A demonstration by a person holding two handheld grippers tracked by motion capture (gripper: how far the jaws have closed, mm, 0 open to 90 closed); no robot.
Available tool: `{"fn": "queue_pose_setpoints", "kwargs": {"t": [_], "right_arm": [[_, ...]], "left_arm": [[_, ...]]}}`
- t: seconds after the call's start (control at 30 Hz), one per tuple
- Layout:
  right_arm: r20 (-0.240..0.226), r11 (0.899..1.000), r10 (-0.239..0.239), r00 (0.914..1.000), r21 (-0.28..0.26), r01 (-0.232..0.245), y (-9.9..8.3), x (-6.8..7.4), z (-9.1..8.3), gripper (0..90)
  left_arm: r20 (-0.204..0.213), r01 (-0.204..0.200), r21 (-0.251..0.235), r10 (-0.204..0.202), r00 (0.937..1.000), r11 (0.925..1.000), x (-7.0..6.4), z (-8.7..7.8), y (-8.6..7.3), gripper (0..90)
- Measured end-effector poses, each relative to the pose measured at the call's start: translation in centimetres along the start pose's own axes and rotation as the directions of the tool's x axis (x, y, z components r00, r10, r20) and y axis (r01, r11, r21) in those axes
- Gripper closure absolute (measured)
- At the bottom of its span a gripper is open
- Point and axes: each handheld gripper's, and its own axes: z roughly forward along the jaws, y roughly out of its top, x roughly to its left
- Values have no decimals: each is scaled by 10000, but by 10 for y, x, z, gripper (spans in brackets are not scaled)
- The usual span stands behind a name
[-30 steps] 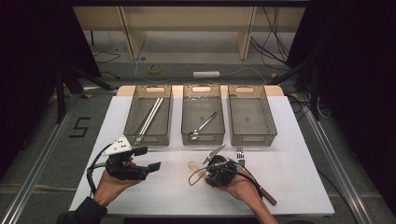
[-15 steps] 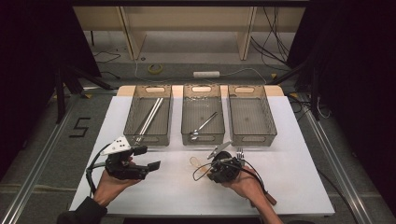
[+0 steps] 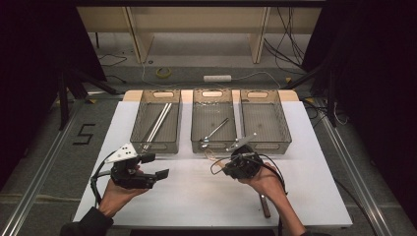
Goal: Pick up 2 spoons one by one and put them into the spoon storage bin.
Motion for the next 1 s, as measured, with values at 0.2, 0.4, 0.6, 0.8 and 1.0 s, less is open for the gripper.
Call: {"fn": "queue_pose_setpoints", "kwargs": {"t": [0.2,0.4,0.6,0.8,1.0], "right_arm": [[463,9991,-41,9989,-413,60,13,-5,-7,763],[549,9981,26,9985,-610,8,27,-14,-6,764],[662,9973,187,9976,-717,-139,39,-23,-2,764],[810,9938,587,9950,-991,-506,49,-32,1,763],[927,9882,1017,9905,-1243,-898,58,-42,4,763]], "left_arm": [[11,-21,2,21,10000,10000,0,0,0,169],[26,-26,12,26,10000,10000,0,0,0,170],[14,-27,0,27,10000,10000,0,0,0,170],[12,-19,-49,19,10000,10000,0,-1,0,170],[-12,45,-158,-45,10000,9999,1,-2,0,170]]}}
